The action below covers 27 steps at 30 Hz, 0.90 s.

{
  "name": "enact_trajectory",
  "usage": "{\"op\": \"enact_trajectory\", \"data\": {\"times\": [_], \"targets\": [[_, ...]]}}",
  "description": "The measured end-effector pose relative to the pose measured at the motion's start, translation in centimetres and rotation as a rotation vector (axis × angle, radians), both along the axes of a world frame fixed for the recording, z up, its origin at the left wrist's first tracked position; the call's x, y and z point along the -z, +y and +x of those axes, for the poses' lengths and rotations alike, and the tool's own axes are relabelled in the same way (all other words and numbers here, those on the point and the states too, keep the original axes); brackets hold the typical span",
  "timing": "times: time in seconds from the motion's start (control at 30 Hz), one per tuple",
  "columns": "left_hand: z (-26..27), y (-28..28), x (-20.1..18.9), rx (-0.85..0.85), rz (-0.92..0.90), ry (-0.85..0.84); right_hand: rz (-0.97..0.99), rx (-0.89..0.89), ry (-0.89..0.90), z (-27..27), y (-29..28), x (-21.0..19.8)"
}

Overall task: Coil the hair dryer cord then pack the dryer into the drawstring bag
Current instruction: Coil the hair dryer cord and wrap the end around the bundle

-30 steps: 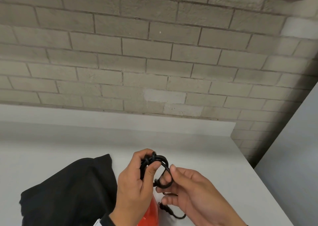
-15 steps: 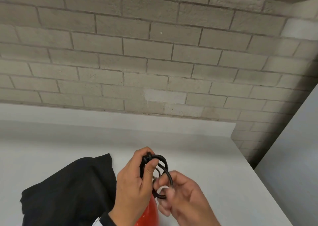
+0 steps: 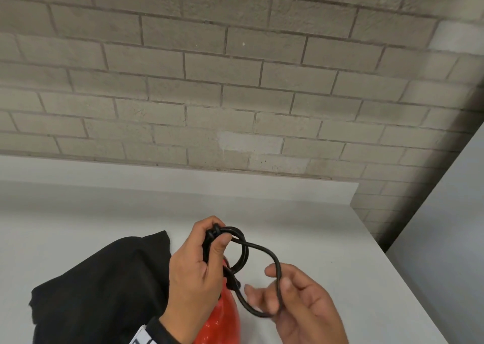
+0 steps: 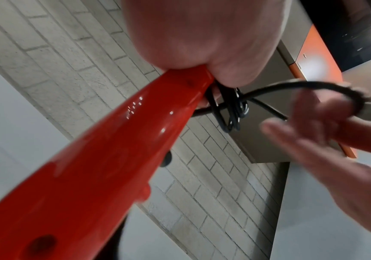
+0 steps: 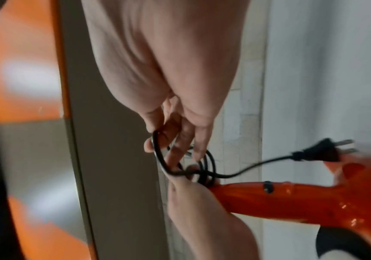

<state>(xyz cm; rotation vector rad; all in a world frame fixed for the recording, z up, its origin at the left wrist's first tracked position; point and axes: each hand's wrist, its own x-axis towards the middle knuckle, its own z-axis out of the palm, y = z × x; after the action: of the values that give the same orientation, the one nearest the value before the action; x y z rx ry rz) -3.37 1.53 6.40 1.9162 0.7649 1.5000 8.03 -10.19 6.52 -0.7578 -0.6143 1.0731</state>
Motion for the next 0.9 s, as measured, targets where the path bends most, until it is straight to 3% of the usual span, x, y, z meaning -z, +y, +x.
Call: {"op": "enact_trajectory", "data": {"times": [0.1, 0.2, 0.3, 0.47, 0.57, 0.63, 0.73, 0.9], "targets": [[0.1, -0.1, -0.4, 0.015, 0.003, 0.008, -0.104, -0.138, 0.136, 1.1, -1.2, -0.4], [0.1, -0.1, -0.2, 0.022, 0.005, 0.022, -0.165, -0.136, 0.087, 1.3, -1.6, 0.1], [-0.1, 0.2, 0.1, -0.014, -0.004, 0.028, -0.208, 0.094, -0.187, 1.0, -1.1, 1.5], [0.0, 0.3, 0.0, -0.037, -0.002, 0.046, -0.248, 0.692, -0.806, 0.2, -0.5, 4.4], [0.2, 0.2, -0.1, -0.029, -0.006, 0.043, -0.133, 0.875, -0.934, -1.8, -0.1, 3.0], [0.3, 0.0, -0.1, -0.026, -0.006, 0.039, -0.13, 0.774, -0.935, -3.1, 0.4, 2.1], [0.6, -0.4, -0.3, -0.008, -0.008, 0.042, -0.289, 0.458, -0.998, -3.9, 1.4, 1.5], [0.8, -0.7, -0.1, 0.016, 0.002, 0.048, -0.386, 0.198, -0.702, -3.4, 2.5, -0.4]]}}
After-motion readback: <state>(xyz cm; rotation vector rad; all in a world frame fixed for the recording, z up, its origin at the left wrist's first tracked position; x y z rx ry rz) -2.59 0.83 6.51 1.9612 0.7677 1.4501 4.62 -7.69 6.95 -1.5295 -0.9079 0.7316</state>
